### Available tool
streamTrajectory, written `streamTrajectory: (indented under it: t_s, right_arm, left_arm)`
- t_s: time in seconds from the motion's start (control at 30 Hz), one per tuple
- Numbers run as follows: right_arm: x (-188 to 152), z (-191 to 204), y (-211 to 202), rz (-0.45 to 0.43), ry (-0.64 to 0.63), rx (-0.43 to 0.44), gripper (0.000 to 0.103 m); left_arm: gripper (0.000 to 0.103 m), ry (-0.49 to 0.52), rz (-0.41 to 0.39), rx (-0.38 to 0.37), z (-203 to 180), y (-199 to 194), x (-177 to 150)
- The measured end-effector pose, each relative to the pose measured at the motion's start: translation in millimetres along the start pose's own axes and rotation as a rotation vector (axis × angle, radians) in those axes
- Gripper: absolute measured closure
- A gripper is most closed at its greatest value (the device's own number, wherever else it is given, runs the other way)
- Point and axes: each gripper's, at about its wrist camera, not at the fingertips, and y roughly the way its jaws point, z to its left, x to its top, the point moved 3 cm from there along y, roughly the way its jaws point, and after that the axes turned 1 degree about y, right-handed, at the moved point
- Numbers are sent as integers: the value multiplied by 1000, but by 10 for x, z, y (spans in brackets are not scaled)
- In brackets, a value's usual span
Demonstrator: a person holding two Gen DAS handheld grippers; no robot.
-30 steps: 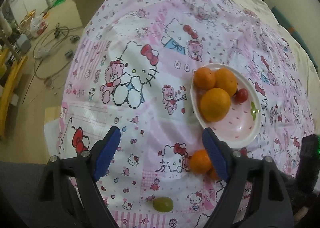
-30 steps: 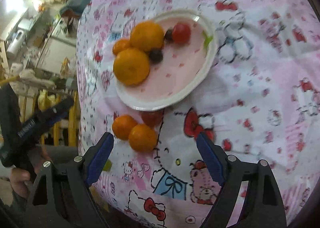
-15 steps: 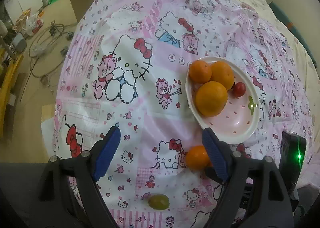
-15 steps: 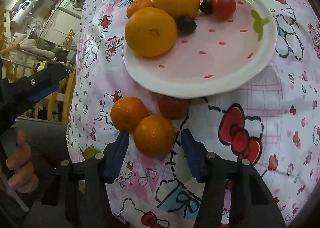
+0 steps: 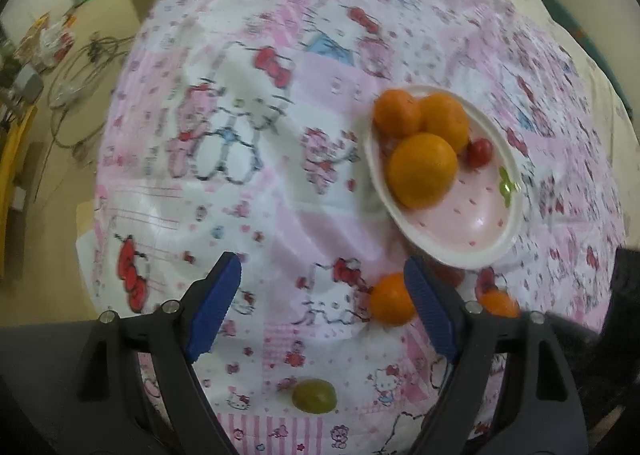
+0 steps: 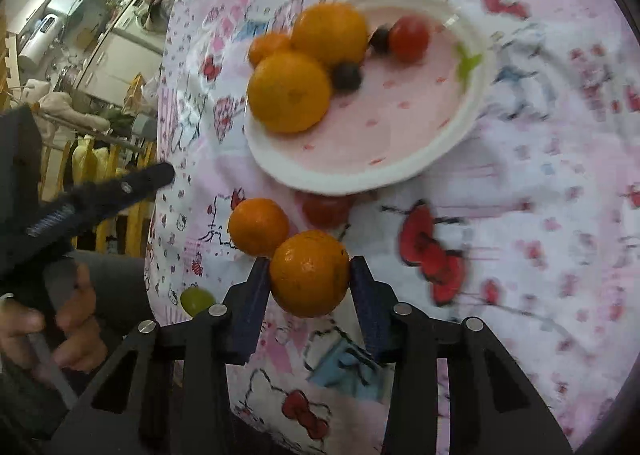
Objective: Organize fruits
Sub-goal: 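Grasp a mandarin with the right gripper while the left gripper grasps another mandarin, then carry both held mandarins over the plate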
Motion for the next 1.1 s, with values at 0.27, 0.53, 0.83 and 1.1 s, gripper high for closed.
streamTrajectory:
  t_s: [0.27, 0.53, 0.83, 1.1]
  right_arm:
    - [53, -301, -446, -78, 105, -4, 61]
    - [51, -566, -610, -164, 209, -18, 61]
    - [115, -587, -686, -197, 220, 9, 61]
    - [119, -556, -695, -206, 209, 12, 61]
  left_arm:
    - [22, 155, 82, 17, -410, 242, -198]
    - [24, 247, 133, 52, -673, 471, -259]
    - [44, 334, 136, 80, -919, 620, -243]
    - [67, 334, 132, 88, -964, 646, -213]
